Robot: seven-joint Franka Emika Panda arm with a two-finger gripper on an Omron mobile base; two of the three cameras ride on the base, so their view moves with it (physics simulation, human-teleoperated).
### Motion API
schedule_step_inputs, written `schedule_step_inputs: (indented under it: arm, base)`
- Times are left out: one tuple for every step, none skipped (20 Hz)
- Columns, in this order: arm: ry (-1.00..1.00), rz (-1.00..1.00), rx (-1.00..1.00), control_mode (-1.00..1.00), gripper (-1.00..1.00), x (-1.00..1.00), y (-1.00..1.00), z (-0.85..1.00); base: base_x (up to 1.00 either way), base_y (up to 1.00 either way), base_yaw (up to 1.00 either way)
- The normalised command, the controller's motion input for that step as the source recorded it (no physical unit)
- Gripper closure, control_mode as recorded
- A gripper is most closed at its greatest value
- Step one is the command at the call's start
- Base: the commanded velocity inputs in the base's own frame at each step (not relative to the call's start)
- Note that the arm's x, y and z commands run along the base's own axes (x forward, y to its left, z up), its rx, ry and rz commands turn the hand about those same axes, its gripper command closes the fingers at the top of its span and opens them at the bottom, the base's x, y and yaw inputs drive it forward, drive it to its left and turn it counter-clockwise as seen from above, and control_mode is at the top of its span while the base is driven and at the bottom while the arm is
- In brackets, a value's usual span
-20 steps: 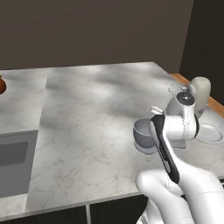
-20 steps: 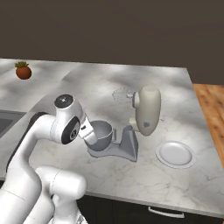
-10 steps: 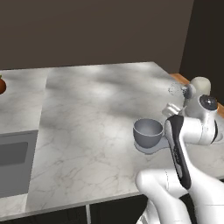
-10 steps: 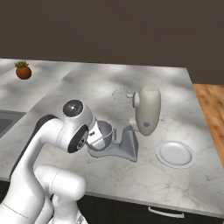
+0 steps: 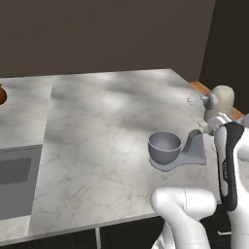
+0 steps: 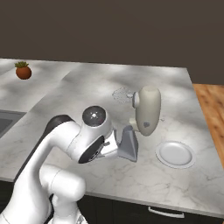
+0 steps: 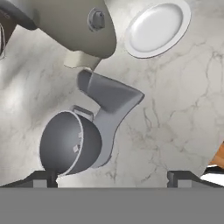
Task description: Add butter and sugar cubes to the stand mixer bowl and then turn on the stand mixer to begin making frosting.
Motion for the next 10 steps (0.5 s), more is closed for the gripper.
schedule_step_inputs:
  arm:
    - [-0.08,-0.09,0.17,-1.0,-1.0,-0.54,-0.41,0.0]
    - [-0.05,-0.11,0.17,-1.0,-1.0,-0.4,-0.4,0.0]
    - [-0.02,-0.13,0.17,-1.0,-1.0,-0.25,-0.42,0.0]
    - [0.0,-0.14,0.17,-1.0,-1.0,-0.2,-0.42,0.0]
    - [0.0,-0.14,0.17,-1.0,-1.0,-0.17,-0.46,0.0]
    - [0.0,-0.15,0.19,-1.0,-1.0,-0.13,-0.47,0.05]
    - [0.0,-0.15,0.19,-1.0,-1.0,-0.06,-0.45,0.09]
    - [0.0,-0.14,0.17,-1.0,-1.0,-0.04,-0.52,0.11]
    - [0.01,-0.14,0.17,-1.0,-1.0,0.0,-0.52,0.14]
    - [0.01,-0.15,0.17,-1.0,-1.0,0.0,-0.49,0.14]
  base:
    - [0.0,0.0,0.0]
    - [0.0,0.0,0.0]
    - [0.0,0.0,0.0]
    - [0.0,0.0,0.0]
    - [0.0,0.0,0.0]
    - [0.0,0.0,0.0]
    - [0.0,0.0,0.0]
    - [0.0,0.0,0.0]
    - [0.0,0.0,0.0]
    - [0.0,0.0,0.0]
